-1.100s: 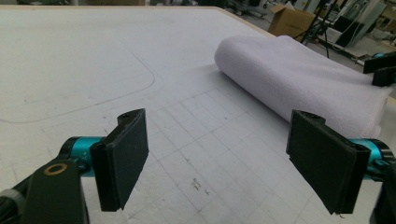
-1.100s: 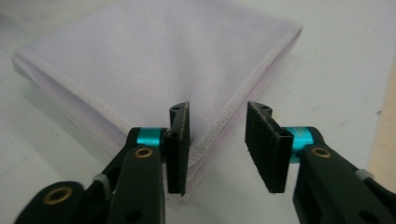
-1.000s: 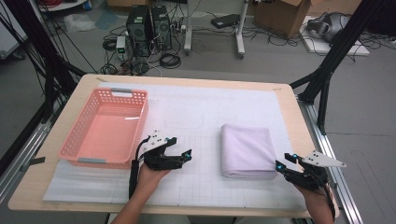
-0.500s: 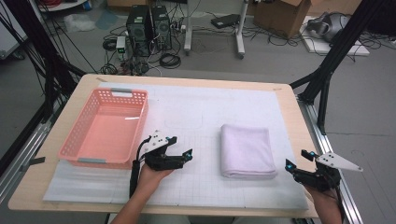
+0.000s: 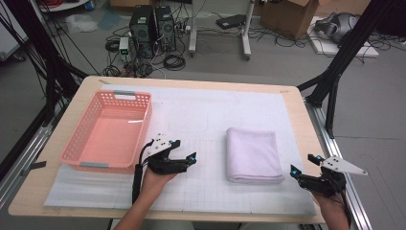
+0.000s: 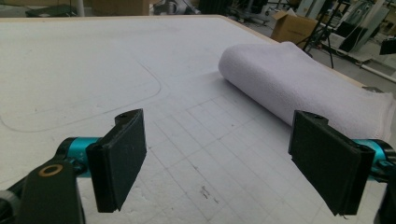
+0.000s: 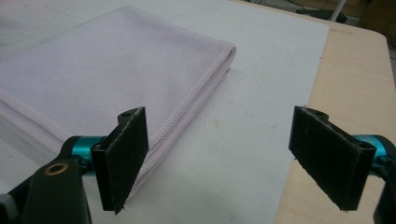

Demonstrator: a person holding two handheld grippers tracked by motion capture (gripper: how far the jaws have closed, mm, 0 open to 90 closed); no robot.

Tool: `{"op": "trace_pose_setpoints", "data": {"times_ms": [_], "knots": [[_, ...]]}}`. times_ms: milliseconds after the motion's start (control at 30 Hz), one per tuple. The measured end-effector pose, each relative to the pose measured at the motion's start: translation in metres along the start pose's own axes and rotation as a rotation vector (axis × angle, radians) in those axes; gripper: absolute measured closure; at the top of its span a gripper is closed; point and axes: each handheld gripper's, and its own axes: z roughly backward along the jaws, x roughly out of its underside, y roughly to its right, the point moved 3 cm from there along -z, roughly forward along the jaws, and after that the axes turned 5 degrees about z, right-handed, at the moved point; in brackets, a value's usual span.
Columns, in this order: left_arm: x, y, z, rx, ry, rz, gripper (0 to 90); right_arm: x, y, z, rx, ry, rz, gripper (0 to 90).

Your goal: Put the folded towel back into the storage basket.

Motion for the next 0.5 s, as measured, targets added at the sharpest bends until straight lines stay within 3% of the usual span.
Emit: {"op": "trace_pose_setpoints", "data": {"times_ms": [500], "knots": [[-0.001, 0.007, -0.014, 0.047, -0.029, 0.009, 22.2, 0.004, -0.002, -0.003, 0.0, -0.029, 0.022, 19.0]]}}
